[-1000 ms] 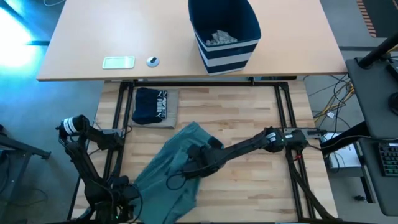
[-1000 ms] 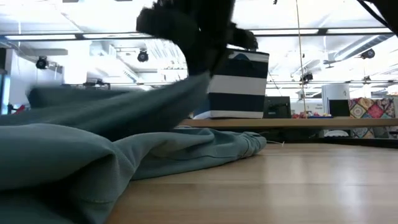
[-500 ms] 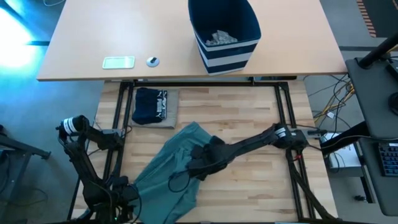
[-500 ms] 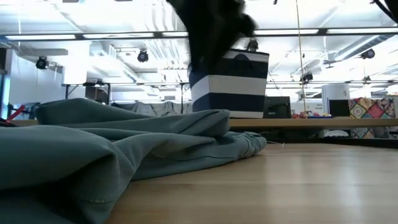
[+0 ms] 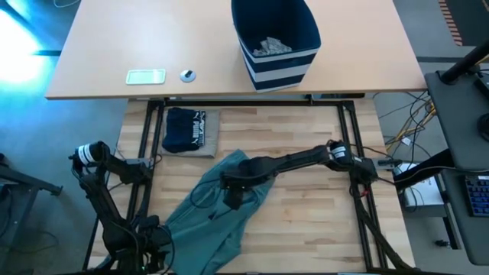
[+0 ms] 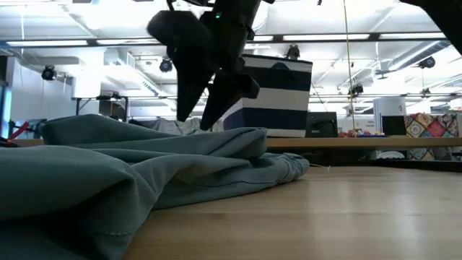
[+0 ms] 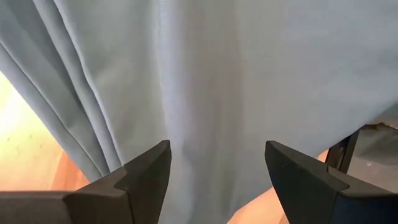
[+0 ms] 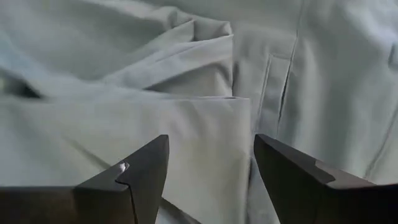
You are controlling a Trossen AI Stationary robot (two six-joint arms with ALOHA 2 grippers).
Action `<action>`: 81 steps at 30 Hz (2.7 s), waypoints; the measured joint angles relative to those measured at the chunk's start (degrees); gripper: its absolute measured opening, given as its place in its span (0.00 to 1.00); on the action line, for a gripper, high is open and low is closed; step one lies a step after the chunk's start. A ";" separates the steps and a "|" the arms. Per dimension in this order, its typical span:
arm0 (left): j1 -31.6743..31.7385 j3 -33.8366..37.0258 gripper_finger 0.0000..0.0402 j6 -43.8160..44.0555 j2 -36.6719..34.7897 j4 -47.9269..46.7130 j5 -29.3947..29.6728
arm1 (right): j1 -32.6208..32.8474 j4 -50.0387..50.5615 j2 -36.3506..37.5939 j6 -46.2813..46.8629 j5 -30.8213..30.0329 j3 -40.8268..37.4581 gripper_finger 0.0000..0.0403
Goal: Fold Laundry from Bin
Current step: Fold the gray pants
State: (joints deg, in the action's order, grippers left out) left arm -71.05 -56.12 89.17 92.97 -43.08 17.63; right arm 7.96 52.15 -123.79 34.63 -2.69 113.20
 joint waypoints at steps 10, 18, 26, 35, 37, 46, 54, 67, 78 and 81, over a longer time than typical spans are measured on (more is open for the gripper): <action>0.02 0.02 0.61 0.11 1.29 0.10 0.70 | -0.61 0.20 -2.99 -13.12 2.18 -2.64 0.54; 0.18 0.02 0.61 1.53 2.33 0.18 0.89 | 3.43 -0.24 -2.11 -13.38 4.26 -1.49 0.15; 1.67 0.02 0.61 1.81 3.54 0.27 0.88 | 10.82 -1.40 -1.92 -28.62 -1.13 -0.51 0.03; 2.32 0.02 0.61 1.57 3.54 0.66 0.43 | 11.73 5.31 0.62 -17.73 -21.67 0.12 0.02; 2.38 0.02 0.61 1.57 3.54 0.69 0.39 | 9.62 9.82 2.68 -11.85 -26.13 -0.25 0.02; 3.33 0.02 0.61 0.31 3.54 0.92 0.32 | -2.77 17.82 6.01 -4.17 -26.65 -6.20 0.02; 3.39 0.00 0.61 3.07 3.53 1.65 1.04 | -3.60 15.91 6.04 1.73 -6.65 -12.04 0.04; 0.41 -0.02 0.61 2.36 6.54 11.23 -1.97 | -0.42 15.15 14.30 0.25 -16.33 -8.26 0.43; 0.35 -6.80 0.61 -0.07 2.17 -5.24 -3.44 | 12.09 -29.08 7.97 -12.86 -10.38 -8.96 0.46; 1.49 -7.15 0.61 -1.87 -3.64 -11.97 1.44 | 15.24 -39.94 0.55 -11.45 -12.95 -7.47 0.43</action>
State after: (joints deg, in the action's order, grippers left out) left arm -69.56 -63.27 87.29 89.33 -55.04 19.07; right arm 23.20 12.20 -123.25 23.18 -15.64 105.74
